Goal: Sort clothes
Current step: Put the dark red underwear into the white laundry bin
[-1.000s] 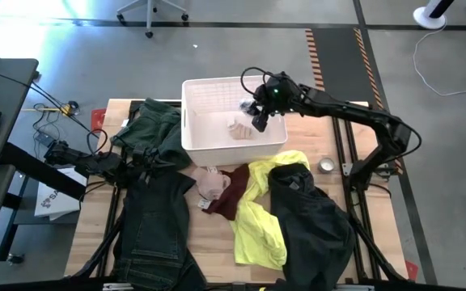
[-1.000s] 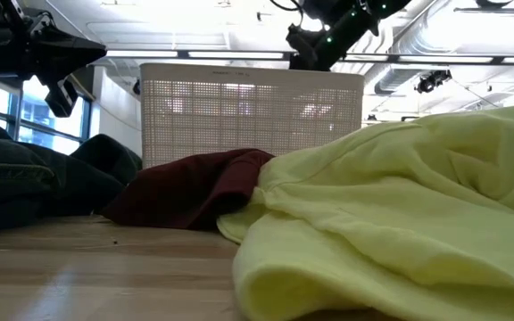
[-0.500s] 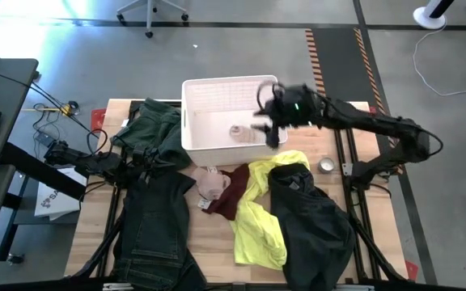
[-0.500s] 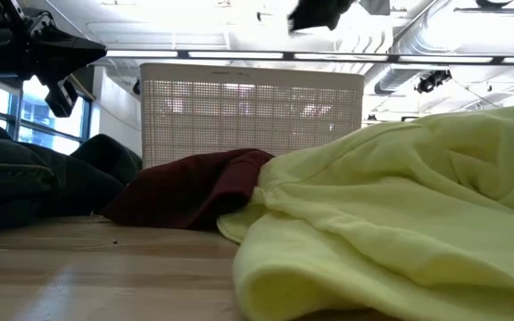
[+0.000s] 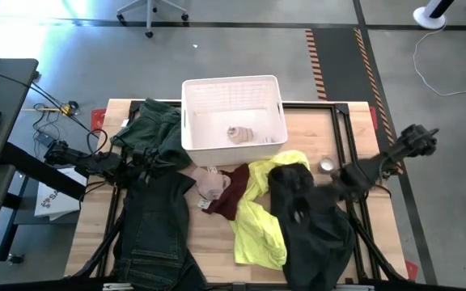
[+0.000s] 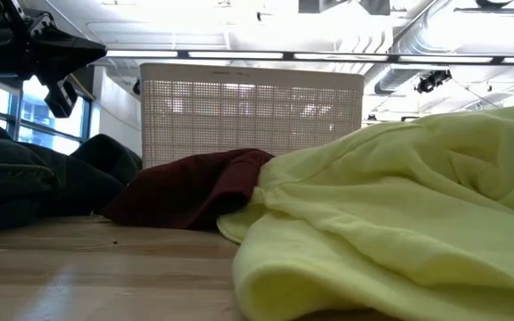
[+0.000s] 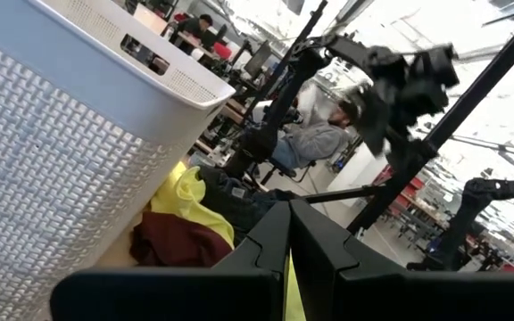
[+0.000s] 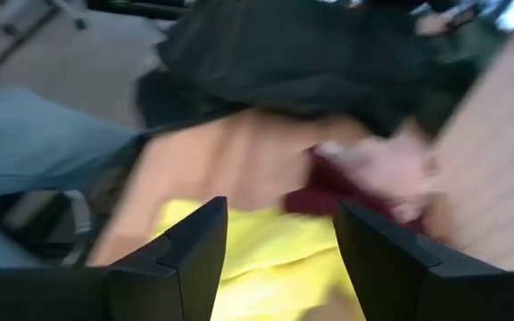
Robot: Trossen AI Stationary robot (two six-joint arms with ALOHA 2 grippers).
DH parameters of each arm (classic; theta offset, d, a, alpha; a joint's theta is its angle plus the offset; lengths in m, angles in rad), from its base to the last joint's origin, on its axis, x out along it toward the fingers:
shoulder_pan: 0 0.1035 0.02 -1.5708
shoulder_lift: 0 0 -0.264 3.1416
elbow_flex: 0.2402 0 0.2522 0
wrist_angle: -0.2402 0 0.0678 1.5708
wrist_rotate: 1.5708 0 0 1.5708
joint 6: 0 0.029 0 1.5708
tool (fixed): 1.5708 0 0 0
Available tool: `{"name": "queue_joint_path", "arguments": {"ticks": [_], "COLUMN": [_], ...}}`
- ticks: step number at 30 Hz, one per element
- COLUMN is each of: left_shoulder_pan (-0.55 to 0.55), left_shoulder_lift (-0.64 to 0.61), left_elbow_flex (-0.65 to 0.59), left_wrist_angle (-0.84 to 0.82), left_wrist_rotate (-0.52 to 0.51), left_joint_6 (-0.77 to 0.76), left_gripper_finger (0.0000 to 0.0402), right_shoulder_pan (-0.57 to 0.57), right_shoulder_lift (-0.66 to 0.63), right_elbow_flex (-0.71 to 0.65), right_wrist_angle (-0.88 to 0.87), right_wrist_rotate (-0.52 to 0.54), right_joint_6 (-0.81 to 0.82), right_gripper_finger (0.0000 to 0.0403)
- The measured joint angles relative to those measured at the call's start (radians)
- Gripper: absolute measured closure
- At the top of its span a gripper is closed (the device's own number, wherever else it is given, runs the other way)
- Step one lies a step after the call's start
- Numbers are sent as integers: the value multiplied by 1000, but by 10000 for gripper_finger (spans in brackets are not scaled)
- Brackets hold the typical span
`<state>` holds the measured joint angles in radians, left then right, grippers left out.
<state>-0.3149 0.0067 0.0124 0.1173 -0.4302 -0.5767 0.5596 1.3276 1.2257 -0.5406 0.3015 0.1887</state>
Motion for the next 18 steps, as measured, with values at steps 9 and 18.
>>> {"name": "queue_joint_path", "arguments": {"ticks": [9, 18], "left_shoulder_pan": [0, -12], "left_shoulder_lift": [0, 9], "left_elbow_flex": [0, 0], "left_wrist_angle": [0, 71], "left_wrist_rotate": [5, -1], "left_joint_6": [-22, -6], "left_gripper_finger": [392, 392], "right_shoulder_pan": [150, 88], "right_shoulder_lift": [0, 0], "right_elbow_flex": [-101, -360], "right_wrist_angle": [56, 467], "right_wrist_rotate": [100, 73], "right_joint_6": [188, 149], "right_gripper_finger": [199, 199]}}
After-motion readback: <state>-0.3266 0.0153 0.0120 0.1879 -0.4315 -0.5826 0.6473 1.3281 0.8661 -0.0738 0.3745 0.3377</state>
